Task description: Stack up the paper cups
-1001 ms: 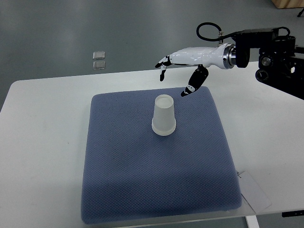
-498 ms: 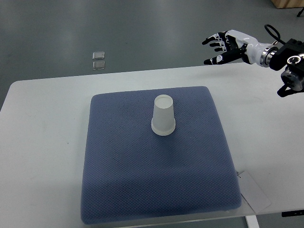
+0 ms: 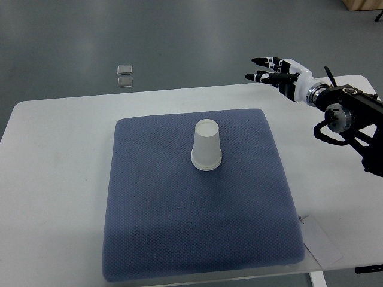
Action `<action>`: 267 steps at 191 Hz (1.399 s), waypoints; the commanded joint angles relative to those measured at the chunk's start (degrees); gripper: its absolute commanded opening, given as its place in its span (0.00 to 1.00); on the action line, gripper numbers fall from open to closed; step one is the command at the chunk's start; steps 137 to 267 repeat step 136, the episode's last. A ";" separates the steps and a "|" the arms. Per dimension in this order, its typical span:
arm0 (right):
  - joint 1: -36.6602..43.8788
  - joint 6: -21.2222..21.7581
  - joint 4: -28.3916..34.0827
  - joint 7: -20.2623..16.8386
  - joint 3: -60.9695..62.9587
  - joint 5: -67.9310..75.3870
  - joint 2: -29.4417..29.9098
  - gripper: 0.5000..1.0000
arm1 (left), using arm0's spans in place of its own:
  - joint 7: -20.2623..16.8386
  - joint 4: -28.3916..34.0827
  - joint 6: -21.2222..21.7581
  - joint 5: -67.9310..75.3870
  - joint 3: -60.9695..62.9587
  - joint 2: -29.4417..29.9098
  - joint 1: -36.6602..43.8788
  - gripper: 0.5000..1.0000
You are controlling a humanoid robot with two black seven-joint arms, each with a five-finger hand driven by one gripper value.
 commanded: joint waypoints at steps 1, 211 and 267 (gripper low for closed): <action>-1.43 0.06 -1.98 0.18 2.20 -0.09 2.36 0.81 | 0.00 0.00 0.00 0.00 0.00 0.00 0.00 1.00; -5.82 -0.03 -3.74 0.88 9.49 -0.35 8.17 0.82 | 0.00 0.00 0.00 0.00 0.00 0.00 0.00 1.00; -5.82 -0.03 -3.74 0.88 9.49 -0.35 8.17 0.82 | 0.00 0.00 0.00 0.00 0.00 0.00 0.00 1.00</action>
